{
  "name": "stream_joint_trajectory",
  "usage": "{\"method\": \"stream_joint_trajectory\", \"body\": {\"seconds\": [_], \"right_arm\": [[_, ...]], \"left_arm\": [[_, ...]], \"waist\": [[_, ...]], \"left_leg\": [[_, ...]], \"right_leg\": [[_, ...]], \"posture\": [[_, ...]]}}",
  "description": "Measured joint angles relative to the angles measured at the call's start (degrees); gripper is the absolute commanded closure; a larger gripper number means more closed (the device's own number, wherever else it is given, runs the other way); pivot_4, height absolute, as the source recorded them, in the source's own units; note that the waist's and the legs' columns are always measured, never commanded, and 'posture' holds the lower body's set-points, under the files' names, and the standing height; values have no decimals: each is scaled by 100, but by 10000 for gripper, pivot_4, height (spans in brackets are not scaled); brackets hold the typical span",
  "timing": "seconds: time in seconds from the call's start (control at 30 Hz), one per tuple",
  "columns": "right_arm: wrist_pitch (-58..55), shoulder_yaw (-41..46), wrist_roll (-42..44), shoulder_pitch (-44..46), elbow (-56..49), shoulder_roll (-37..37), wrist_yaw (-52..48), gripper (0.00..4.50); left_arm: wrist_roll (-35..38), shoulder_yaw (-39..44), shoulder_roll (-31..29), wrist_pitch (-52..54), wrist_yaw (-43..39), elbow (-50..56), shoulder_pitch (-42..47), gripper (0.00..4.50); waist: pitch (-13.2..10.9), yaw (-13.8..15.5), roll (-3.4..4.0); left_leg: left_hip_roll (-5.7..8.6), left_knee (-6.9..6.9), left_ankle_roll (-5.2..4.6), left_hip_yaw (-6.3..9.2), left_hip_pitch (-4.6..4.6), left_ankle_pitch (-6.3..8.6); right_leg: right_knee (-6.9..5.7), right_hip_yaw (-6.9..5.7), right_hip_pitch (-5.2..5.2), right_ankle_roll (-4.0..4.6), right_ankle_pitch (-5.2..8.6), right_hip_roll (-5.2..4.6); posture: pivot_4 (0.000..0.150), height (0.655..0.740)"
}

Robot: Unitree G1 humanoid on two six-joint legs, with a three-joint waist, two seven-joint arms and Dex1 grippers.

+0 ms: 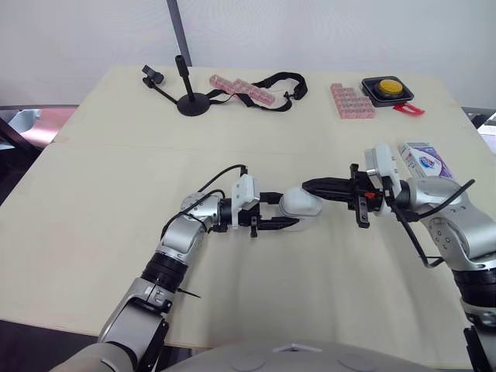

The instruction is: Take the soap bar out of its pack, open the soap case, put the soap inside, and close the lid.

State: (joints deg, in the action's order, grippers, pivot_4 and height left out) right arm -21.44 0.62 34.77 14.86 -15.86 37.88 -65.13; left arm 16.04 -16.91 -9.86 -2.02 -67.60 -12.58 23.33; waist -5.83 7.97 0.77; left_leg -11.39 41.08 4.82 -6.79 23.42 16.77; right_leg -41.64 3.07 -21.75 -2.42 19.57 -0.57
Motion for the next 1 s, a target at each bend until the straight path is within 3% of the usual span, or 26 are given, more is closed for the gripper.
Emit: {"method": "stream_joint_trajectory", "body": {"seconds": [1.0], "right_arm": [[471,-465,-754,409,26,-155,253,44705]], "left_arm": [[-4,1,-16,17,37,8,-5,26423]], "waist": [[1,-28,0]], "left_leg": [[-1,-2,0,-1,-8,-1]], "right_leg": [[-9,-13,4,0,0,-6]], "posture": [[1500,7143]]}}
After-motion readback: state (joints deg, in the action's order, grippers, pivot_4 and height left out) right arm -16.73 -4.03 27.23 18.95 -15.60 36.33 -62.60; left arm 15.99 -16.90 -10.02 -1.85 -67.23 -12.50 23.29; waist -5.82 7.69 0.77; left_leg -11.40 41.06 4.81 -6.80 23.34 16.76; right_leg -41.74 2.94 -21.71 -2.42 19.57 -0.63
